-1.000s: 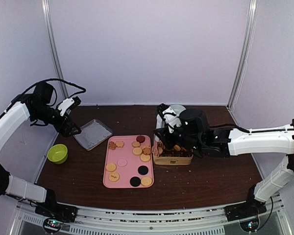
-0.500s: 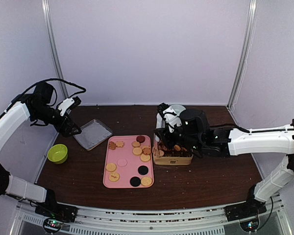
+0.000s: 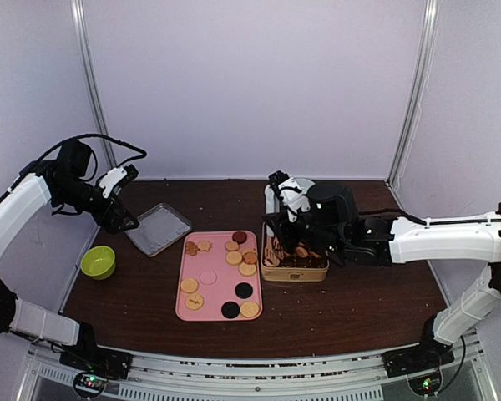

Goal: Pack the cookies
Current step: Place the fake cookies in the empty pocket of the box.

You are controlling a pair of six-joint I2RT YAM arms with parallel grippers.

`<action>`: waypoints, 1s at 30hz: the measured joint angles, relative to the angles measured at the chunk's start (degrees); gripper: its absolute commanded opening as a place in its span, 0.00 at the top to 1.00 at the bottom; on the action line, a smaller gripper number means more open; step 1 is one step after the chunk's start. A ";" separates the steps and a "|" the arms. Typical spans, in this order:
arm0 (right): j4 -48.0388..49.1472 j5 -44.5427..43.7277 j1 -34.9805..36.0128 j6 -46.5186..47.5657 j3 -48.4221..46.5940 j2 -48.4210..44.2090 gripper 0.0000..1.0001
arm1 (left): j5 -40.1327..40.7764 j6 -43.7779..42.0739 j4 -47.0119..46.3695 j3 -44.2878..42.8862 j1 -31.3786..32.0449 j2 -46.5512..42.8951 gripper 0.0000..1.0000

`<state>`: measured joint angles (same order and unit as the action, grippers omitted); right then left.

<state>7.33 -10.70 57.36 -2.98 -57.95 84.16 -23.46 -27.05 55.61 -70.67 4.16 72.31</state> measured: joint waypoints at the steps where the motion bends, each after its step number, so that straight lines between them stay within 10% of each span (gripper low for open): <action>1: 0.04 -0.02 -0.22 0.02 0.00 0.00 0.70 | 0.00 0.00 0.00 0.00 0.00 0.00 0.03; 30: 9.57 -3.13 -1.16 0.31 -0.31 7.67 0.85 | 0.07 -0.02 0.04 0.00 0.00 -0.02 0.03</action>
<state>16.91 -13.82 56.21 -2.68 -58.26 91.83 -23.40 -27.07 55.66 -70.67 4.16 72.29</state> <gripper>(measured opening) 0.220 0.972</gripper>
